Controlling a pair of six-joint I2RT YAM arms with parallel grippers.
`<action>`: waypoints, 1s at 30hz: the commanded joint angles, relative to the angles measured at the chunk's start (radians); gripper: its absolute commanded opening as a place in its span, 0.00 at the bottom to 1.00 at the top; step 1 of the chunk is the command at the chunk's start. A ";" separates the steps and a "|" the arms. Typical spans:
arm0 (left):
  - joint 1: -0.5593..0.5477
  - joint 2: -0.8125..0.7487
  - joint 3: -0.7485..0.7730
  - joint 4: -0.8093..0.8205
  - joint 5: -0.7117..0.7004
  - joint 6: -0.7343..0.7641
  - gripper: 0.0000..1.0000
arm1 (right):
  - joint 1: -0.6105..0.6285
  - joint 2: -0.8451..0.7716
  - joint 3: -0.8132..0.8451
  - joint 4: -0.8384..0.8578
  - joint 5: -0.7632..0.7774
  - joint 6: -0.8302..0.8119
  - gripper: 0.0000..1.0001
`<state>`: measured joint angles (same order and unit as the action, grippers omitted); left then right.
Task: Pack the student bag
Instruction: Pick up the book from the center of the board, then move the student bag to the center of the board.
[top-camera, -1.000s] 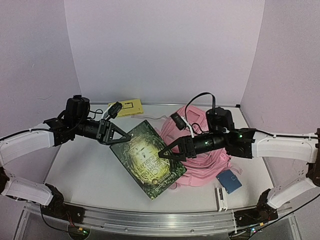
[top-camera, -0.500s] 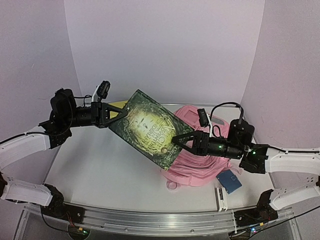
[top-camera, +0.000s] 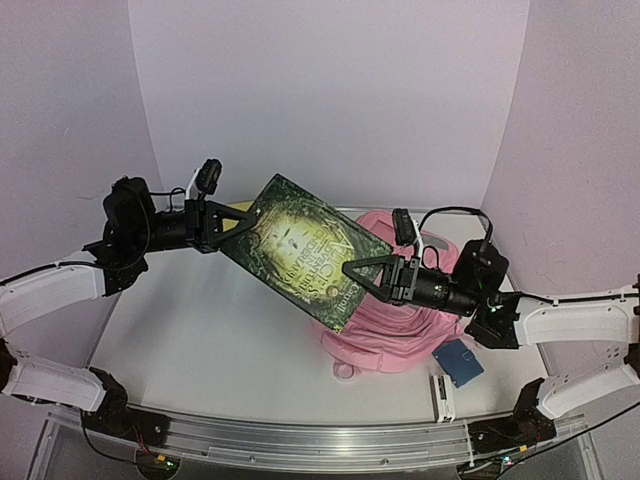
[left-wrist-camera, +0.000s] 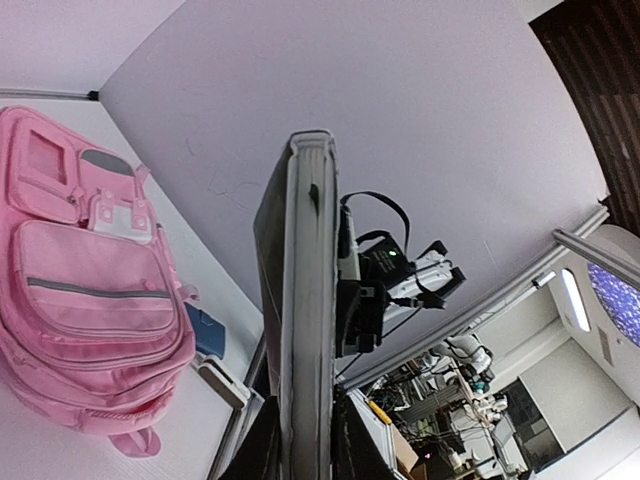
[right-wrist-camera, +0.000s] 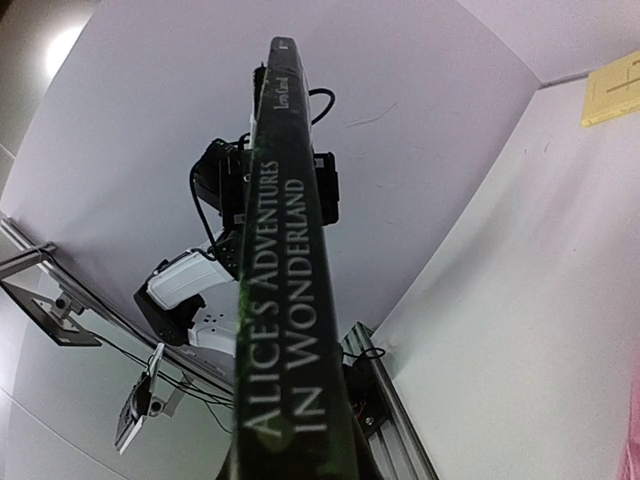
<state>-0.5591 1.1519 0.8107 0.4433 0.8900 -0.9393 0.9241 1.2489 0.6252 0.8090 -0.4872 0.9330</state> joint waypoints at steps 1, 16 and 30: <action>0.003 0.038 0.074 -0.211 -0.104 0.146 0.44 | 0.001 -0.088 0.078 -0.183 0.292 -0.114 0.00; -0.073 0.673 0.524 -0.590 -0.314 0.436 0.75 | -0.038 -0.109 0.432 -1.086 1.260 -0.374 0.00; -0.086 1.129 0.982 -0.751 -0.397 0.555 0.70 | -0.039 -0.191 0.347 -1.109 1.154 -0.283 0.00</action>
<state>-0.6472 2.2511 1.7212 -0.2702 0.4840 -0.4222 0.8822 1.1075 0.9744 -0.3593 0.6473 0.6146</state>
